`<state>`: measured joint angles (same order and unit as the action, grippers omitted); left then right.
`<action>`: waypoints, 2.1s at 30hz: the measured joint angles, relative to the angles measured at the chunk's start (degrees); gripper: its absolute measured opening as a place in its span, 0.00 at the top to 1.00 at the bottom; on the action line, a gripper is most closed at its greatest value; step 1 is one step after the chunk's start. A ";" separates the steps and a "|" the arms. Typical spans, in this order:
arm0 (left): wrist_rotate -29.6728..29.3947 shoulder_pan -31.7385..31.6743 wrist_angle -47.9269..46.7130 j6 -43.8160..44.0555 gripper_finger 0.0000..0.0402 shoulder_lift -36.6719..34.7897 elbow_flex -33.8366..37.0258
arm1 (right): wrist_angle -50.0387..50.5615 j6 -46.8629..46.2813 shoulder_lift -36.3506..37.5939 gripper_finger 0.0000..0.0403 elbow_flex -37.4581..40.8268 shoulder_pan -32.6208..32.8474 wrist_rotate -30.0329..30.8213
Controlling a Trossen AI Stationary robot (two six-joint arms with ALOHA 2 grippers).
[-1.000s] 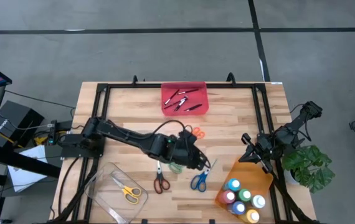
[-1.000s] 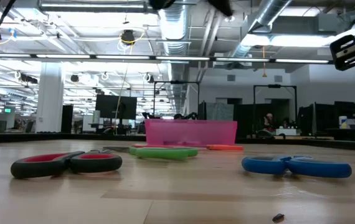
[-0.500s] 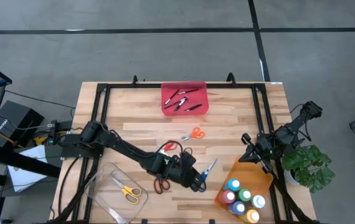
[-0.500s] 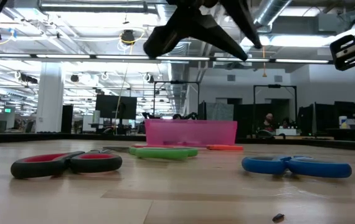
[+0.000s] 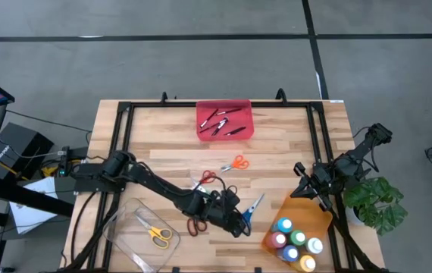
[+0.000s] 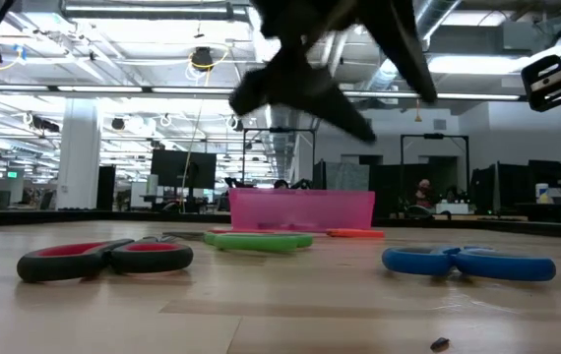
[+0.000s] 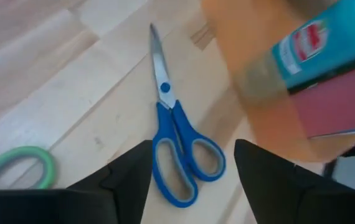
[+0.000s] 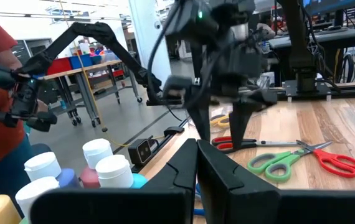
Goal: Pick & Place Paint Supplies
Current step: Put the blue scissors into the transparent bin
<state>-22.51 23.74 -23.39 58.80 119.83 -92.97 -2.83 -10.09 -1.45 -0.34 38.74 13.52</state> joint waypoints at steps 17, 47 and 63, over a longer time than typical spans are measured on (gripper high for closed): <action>3.87 0.66 0.47 0.08 0.61 8.27 -0.02 | 0.00 -0.02 0.00 0.98 0.00 -0.02 0.00; 3.07 0.31 -2.11 3.39 0.98 10.46 -0.19 | 0.00 -0.02 0.02 0.98 0.00 0.00 0.02; 2.28 -3.18 -8.28 6.61 0.99 1.53 0.09 | 0.00 -0.01 0.02 0.98 -0.02 0.00 0.02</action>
<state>-20.23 20.56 -31.66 65.41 121.36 -92.88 -2.83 -10.09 -1.43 -0.36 38.74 13.54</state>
